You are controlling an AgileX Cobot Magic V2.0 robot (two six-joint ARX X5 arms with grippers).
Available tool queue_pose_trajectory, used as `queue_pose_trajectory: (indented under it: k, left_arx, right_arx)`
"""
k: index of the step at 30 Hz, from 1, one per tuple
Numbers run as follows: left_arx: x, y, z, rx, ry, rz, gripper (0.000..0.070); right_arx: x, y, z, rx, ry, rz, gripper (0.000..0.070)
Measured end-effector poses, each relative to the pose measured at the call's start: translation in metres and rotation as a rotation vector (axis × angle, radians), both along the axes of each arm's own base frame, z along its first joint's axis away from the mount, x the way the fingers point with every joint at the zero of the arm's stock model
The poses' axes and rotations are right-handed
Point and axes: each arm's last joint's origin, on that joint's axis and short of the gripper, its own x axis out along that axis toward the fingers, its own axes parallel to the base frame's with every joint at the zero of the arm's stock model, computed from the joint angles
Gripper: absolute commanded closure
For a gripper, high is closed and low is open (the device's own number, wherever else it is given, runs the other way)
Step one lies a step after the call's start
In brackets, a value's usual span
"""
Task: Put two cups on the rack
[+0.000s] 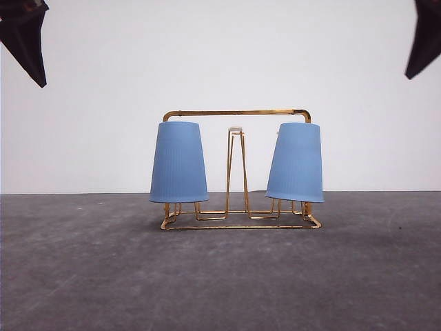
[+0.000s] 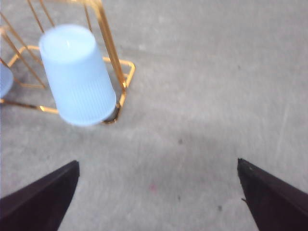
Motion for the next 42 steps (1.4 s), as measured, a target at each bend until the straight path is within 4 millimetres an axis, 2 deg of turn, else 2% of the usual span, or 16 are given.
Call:
queue_pose_trajectory:
  k: [6,8,9,10,11,12,22,35,38,42]
  left_arx:
    - [0.000,0.000,0.000,-0.007,0.001,0.007,0.0108]
    - [0.000,0.000,0.000,-0.014,0.002,0.014,0.0128]
    - [0.000,0.000,0.000,-0.016,0.003,0.016,0.0225]
    - [0.000,0.000,0.000,-0.017,0.003,0.017,0.0364]
    - [0.000,0.000,0.000,-0.017,0.005,0.018,0.0601]
    - [0.000,0.000,0.000,-0.017,0.006,0.018,0.0670]
    - [0.000,0.000,0.000,-0.019,0.009,0.021,0.0684]
    - [-0.002,0.000,0.001,-0.003,0.000,0.022,0.0684]
    - [-0.007,0.002,0.005,0.019,-0.030,0.014,0.0684]
    - [-0.029,0.007,0.001,0.023,-0.097,0.013,0.0684]
  right_arx:
    - [-0.007,-0.001,0.007,0.006,-0.043,-0.003,0.0047]
    - [-0.007,-0.001,0.006,0.007,-0.039,-0.003,0.0073]
    - [-0.007,-0.001,0.006,0.008,-0.037,-0.004,0.0188]
    - [-0.007,-0.001,0.006,0.010,-0.034,-0.006,0.0350]
    - [-0.008,-0.001,0.006,0.013,-0.031,-0.007,0.0599]
    - [-0.008,-0.001,0.006,0.015,-0.029,-0.008,0.0677]
    - [-0.011,-0.001,0.001,0.023,0.033,-0.014,0.0683]
    - [-0.005,0.000,0.009,0.033,-0.071,-0.013,0.0683]
    - [-0.004,0.000,0.011,0.035,-0.088,-0.012,0.0683]
    - [-0.003,0.000,0.013,0.037,-0.115,-0.012,0.0683]
